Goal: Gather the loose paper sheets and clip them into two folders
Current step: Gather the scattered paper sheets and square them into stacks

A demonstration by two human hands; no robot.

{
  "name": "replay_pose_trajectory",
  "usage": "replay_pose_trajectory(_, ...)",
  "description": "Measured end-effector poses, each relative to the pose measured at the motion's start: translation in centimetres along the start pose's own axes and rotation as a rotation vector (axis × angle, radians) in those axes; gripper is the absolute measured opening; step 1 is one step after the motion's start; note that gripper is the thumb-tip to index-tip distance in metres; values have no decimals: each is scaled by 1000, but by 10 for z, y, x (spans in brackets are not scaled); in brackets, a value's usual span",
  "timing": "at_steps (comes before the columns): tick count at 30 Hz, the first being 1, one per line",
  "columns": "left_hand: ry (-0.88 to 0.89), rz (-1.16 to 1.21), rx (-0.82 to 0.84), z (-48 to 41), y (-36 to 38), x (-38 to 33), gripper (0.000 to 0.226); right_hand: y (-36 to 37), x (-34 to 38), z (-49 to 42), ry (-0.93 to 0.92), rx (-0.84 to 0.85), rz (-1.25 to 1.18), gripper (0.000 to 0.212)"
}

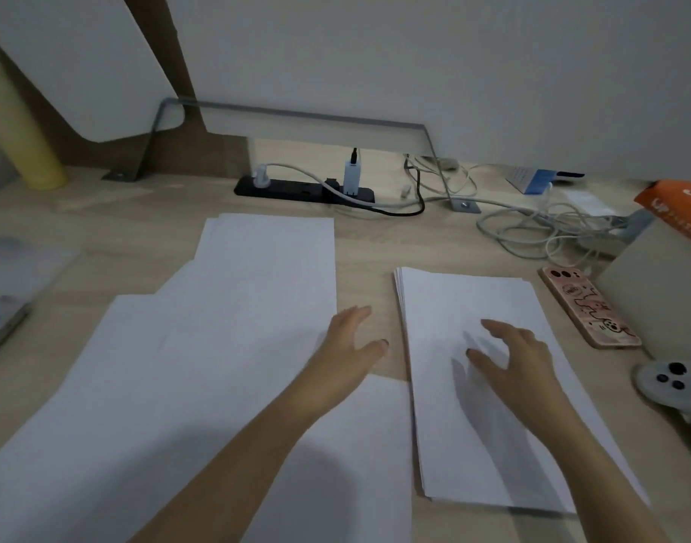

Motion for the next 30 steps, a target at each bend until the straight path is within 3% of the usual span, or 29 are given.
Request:
replay_pose_trajectory(6,-45,-147,-301,29,-107,49,40,85,91,27,-314,422,74,61)
replay_pose_trajectory(9,-128,-373,-491,50,-168,86,44,111,109,31,-352,444,175,67)
replay_pose_trajectory(13,-350,-478,-599,78,-222,126,46,121,115,25,-273,461,317,65)
replay_pose_trajectory(15,-397,-530,-612,86,-234,134,44,127,114,22,-244,526,413,68)
replay_pose_trajectory(17,-409,-542,-629,92,-237,132,41,129,111,21,-171,570,355,58)
replay_pose_trajectory(19,-413,-467,-644,98,-239,132,35,125,110,19,-100,528,158,26)
replay_pose_trajectory(22,-423,-332,-627,106,-243,137,30,121,109,17,-42,436,-8,28)
replay_pose_trajectory(25,-443,-93,-653,117,-247,144,25,132,114,22,12,428,-162,12)
replay_pose_trajectory(30,-439,234,-620,130,-239,146,15,159,140,40,-25,466,-232,36)
Point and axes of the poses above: each hand's wrist, its own z-axis away from the middle knuckle, its own y-axis out of the palm, x = y × z, the point moved 6 cm from there along -z, towards the middle knuckle, and after that the axes turned 6 degrees about -z, right-handed, at the moved point
